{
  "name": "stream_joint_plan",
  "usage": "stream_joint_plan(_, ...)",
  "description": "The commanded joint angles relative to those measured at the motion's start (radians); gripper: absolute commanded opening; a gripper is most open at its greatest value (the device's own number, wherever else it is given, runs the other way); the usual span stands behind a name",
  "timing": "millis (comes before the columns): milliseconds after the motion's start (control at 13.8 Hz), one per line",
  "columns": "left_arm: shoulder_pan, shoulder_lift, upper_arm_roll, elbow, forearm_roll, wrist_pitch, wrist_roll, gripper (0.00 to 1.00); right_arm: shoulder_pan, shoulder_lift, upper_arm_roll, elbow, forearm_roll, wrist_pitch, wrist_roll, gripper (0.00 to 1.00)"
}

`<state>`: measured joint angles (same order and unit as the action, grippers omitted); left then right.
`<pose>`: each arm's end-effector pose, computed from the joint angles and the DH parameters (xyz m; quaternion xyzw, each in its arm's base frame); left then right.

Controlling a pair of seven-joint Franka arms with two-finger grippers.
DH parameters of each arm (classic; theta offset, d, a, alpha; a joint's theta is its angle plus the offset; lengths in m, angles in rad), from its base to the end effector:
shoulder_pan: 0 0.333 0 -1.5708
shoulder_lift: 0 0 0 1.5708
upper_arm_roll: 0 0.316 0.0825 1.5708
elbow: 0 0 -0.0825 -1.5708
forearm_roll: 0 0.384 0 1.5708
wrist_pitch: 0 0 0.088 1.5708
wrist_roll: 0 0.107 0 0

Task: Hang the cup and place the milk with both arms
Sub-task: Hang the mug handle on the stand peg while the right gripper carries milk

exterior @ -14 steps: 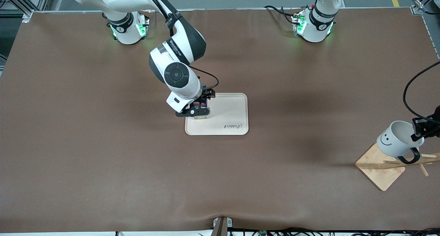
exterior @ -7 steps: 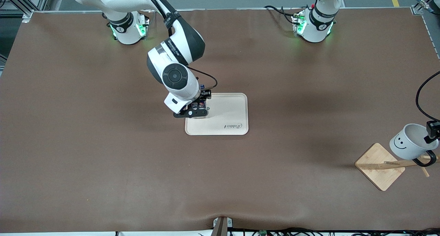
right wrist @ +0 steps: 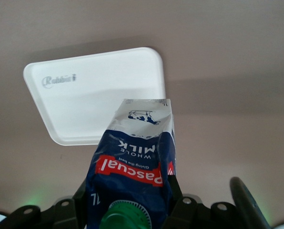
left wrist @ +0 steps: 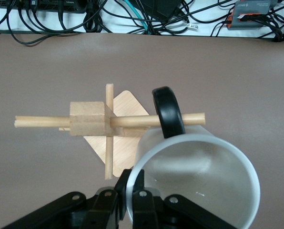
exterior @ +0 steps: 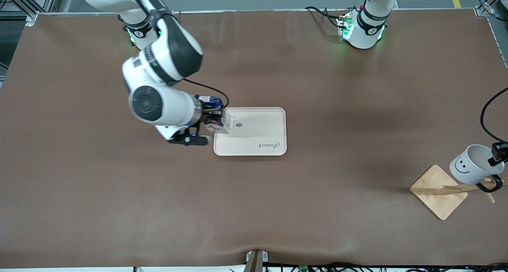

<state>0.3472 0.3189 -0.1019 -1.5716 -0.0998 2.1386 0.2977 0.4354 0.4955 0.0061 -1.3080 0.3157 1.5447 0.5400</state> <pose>0.6580 0.1689 0.4840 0.9904 -0.0001 0.1358 0.0250 0.5956 0.3181 0.4429 -0.9771 0.0646 0.1867 0.0792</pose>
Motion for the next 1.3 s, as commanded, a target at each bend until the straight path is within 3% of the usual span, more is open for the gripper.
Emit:
stream_joint_plan(0,0.010,0.022,-0.009,0.012,-0.020,0.006,0.015,0.00,-0.096,-0.024,0.014,0.027,0.023,-0.087,-0.024,0.00)
stream_joint_plan(72,0.009,0.025,-0.009,0.015,-0.020,0.006,0.012,0.10,-0.118,-0.055,0.011,0.018,0.008,-0.109,-0.066,0.00)
stream_joint_plan(144,0.003,0.026,-0.009,0.018,-0.020,0.006,0.000,0.42,-0.135,-0.069,0.009,0.010,-0.042,-0.150,-0.106,0.00)
stream_joint_plan(217,-0.007,0.028,-0.009,0.022,-0.020,0.006,-0.005,0.81,-0.161,-0.080,0.012,0.009,-0.120,-0.191,-0.133,0.00)
stream_joint_plan(289,-0.008,0.026,-0.009,0.022,-0.020,0.006,-0.008,1.00,-0.173,-0.093,0.012,-0.002,-0.162,-0.208,-0.161,0.00)
stream_joint_plan(650,-0.022,0.014,-0.019,0.025,-0.015,0.003,-0.009,1.00,-0.392,-0.156,0.011,-0.131,-0.179,-0.204,-0.427,0.00)
stream_joint_plan(867,-0.039,-0.001,-0.021,0.024,-0.008,-0.020,-0.055,1.00,-0.470,-0.157,0.011,-0.183,-0.251,-0.180,-0.526,0.00)
stream_joint_plan(1011,-0.060,-0.017,-0.021,0.025,-0.006,-0.064,-0.109,1.00,-0.518,-0.167,0.011,-0.253,-0.302,-0.120,-0.576,0.00)
stream_joint_plan(1228,-0.062,-0.050,-0.025,0.022,-0.006,-0.133,-0.172,1.00,-0.580,-0.222,0.011,-0.431,-0.303,0.045,-0.710,0.00)
